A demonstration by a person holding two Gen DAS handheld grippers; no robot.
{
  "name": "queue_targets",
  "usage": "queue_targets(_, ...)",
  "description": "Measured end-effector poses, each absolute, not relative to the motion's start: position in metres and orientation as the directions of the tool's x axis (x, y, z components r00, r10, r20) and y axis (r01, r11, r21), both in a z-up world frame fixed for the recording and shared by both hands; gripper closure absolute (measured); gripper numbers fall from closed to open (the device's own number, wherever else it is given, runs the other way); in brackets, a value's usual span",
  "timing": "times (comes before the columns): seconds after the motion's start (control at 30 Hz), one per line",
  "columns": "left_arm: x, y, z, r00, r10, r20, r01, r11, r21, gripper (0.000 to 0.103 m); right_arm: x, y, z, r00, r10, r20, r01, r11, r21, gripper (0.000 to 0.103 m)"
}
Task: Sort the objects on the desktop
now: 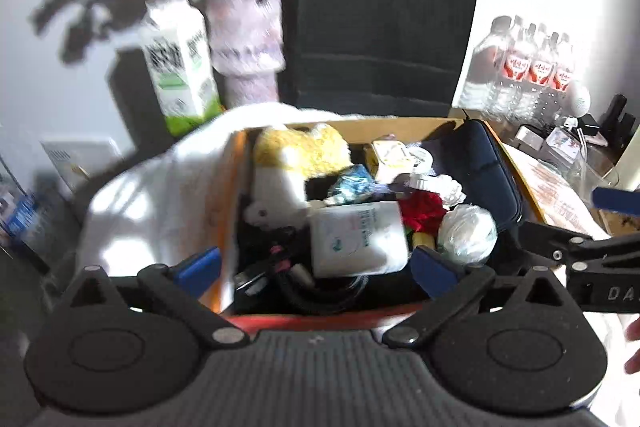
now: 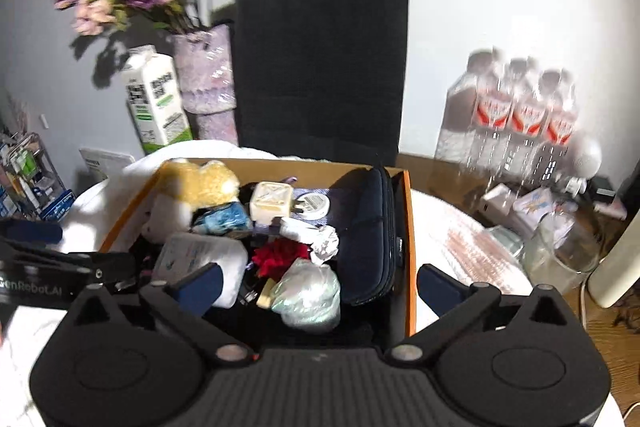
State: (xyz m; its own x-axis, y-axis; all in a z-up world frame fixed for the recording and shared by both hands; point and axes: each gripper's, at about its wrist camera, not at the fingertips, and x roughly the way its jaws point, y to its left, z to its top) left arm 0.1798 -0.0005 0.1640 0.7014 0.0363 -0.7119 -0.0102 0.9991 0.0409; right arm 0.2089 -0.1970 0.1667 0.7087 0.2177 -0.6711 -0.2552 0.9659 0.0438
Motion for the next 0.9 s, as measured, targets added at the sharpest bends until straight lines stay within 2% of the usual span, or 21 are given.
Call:
queue_targets(0.13,0.128,-0.002,0.159,0.752,0.044,-0.657,0.013,0.997,0.081,0.000,0.164,-0.196,0.169,0.738,0.241,-0.630,-0.296,0.955,0.019,0.000)
queue_targets(0.23,0.089,0.006,0.156,0.772,0.017,-0.636,0.014,0.999,0.044,0.000,0.128,-0.200,0.163,0.734,0.289,-0.615,-0.331,0.942,0.048,0.000)
queue_targets(0.37,0.026,0.023,0.148,0.772,-0.079,-0.631,0.070,0.997,-0.040,0.000,0.063,-0.210,0.153,0.746,0.341,-0.571,-0.377,0.924,0.059,0.000)
queue_targets(0.53,-0.048,0.048,0.133,0.773,-0.119,-0.624,0.127,0.991,-0.031,0.000,-0.023,-0.221,0.135,0.751,0.332,-0.570,-0.455,0.887,-0.083,0.000)
queue_targets(0.67,-0.104,0.058,0.093,0.813,-0.038,-0.581,0.035,0.999,-0.015,0.000,-0.073,-0.235,0.116,0.739,0.352,-0.574,-0.452,0.891,-0.036,0.000)
queue_targets(0.8,-0.129,0.066,0.058,0.811,0.045,-0.584,-0.101,0.993,-0.065,0.000,-0.100,-0.242,0.088,0.758,0.280,-0.589,-0.371,0.928,-0.036,0.000)
queue_targets(0.9,-0.120,0.062,0.046,0.784,0.015,-0.621,-0.064,0.996,-0.056,0.000,-0.111,-0.248,0.071,0.765,0.269,-0.586,-0.325,0.946,0.010,0.000)
